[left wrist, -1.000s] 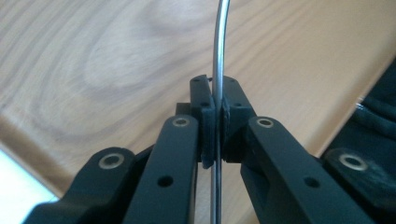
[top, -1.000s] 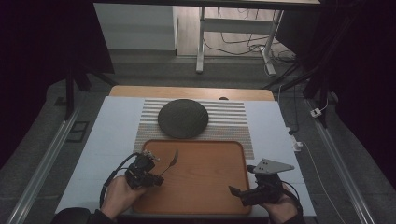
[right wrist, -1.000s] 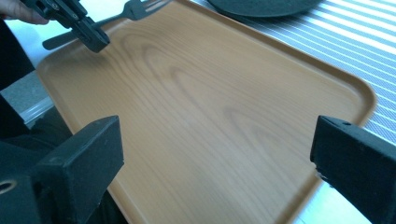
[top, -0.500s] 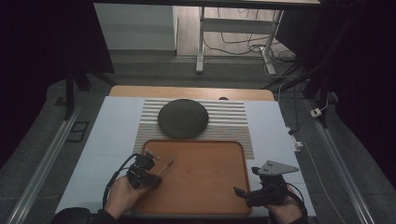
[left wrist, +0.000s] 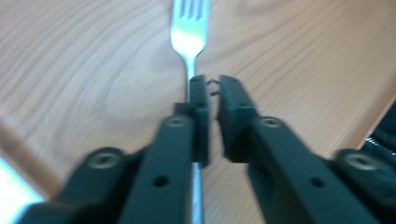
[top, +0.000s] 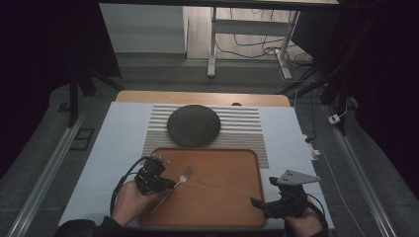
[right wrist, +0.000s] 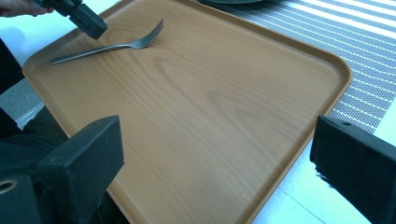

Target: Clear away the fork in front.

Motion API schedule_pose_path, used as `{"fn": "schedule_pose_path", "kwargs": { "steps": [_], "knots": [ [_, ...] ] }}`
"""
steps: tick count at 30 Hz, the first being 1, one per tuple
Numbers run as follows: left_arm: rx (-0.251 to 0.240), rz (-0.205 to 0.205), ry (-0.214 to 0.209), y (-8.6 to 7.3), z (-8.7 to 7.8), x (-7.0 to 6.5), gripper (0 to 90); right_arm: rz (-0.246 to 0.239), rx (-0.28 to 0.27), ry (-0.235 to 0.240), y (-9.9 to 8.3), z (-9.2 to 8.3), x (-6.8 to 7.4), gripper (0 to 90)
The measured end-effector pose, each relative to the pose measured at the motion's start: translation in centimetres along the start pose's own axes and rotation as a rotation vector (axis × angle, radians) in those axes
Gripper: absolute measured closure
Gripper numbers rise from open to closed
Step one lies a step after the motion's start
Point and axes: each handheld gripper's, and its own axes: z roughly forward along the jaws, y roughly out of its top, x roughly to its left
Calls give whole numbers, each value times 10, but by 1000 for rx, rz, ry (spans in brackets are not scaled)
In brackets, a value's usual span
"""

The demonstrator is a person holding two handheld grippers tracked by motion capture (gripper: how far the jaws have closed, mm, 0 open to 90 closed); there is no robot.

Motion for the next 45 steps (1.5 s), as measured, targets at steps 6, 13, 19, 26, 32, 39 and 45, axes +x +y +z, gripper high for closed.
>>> {"fn": "schedule_pose_path", "kwargs": {
  "steps": [6, 13, 19, 26, 32, 39, 45],
  "knots": [
    [41, 72, -11, 17, 22, -10, 886, 8, 3, -15, 0, -1, -1, 25],
    [67, 67, 25, 19, 37, -3, 886, 11, 12, -11, 0, 1, -1, 24],
    [52, 29, 41, 18, 33, 10, 886, 4, 24, -14, 0, 2, -1, 25],
    [35, -8, 73, 16, 25, 27, 886, 4, 30, -13, 0, 3, -1, 25],
    [30, -39, 91, 13, 19, 40, 885, 5, 41, -18, 1, 3, -1, 25],
    [22, -69, 115, 9, 12, 55, 885, 8, 43, -15, 1, 4, -1, 25],
    [9, -79, 125, 7, 9, 64, 883, 14, 44, -16, 1, 4, -1, 25]
  ]
}}
